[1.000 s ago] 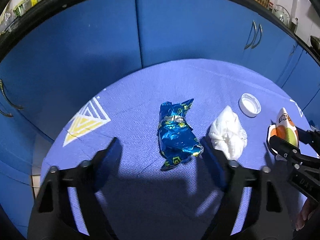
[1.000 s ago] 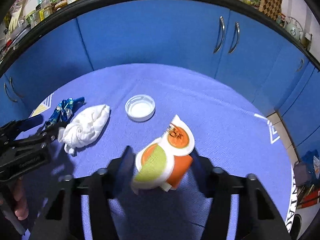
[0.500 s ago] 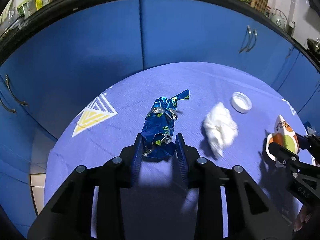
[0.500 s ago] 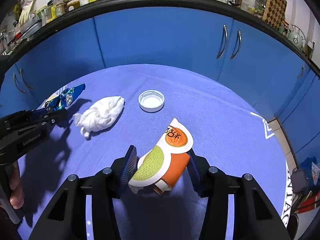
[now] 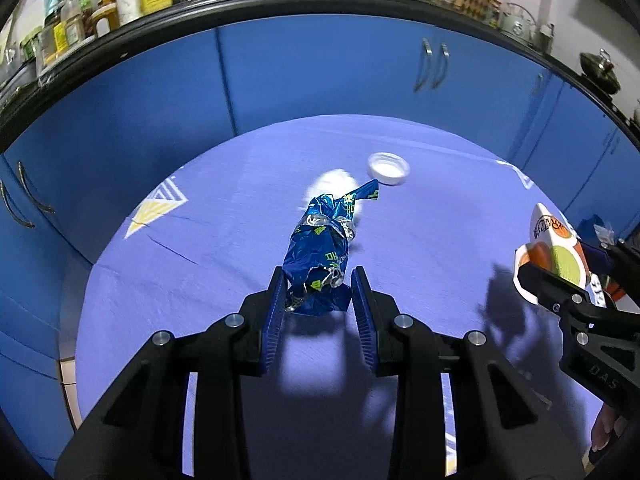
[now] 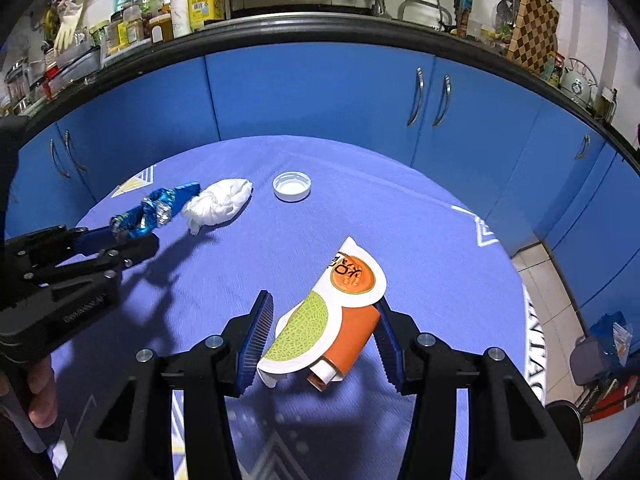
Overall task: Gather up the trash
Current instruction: 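Carry the blue wrapper and orange snack cup over the black bin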
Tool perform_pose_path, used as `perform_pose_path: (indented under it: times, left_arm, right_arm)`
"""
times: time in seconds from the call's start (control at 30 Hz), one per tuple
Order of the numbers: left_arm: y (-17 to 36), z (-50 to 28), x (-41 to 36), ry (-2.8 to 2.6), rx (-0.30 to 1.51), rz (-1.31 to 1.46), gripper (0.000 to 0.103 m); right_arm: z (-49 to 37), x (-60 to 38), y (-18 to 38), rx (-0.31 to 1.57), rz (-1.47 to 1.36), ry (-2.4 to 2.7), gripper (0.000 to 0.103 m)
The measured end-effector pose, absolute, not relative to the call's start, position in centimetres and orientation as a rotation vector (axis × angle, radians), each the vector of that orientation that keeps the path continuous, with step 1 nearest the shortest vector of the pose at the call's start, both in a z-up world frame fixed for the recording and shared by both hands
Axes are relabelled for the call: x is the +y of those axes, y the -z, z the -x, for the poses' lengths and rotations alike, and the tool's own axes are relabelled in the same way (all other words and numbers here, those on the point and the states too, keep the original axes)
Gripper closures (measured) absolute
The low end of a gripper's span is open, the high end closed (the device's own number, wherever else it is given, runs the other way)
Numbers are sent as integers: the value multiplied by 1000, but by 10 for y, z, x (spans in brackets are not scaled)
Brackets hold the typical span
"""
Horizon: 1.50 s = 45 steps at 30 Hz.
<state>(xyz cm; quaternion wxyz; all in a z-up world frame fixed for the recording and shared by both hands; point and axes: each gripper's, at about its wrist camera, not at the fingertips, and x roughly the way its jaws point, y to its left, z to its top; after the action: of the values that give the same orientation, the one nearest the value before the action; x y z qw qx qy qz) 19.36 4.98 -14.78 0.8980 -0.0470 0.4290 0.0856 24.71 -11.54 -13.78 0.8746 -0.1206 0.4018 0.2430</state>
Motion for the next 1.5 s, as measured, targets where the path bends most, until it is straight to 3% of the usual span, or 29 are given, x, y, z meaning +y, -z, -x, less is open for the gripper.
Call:
perform_pose_path:
  times: [0.53,1.5]
  left_arm:
    - [134,-196,-52,-64,873,-22,69]
    - [137,-207,-222,164,886,-166,69]
  right_arm:
    - [-223,-194,125,786,202,-470,55]
    - [-211,-368,153,812,59,-224,55]
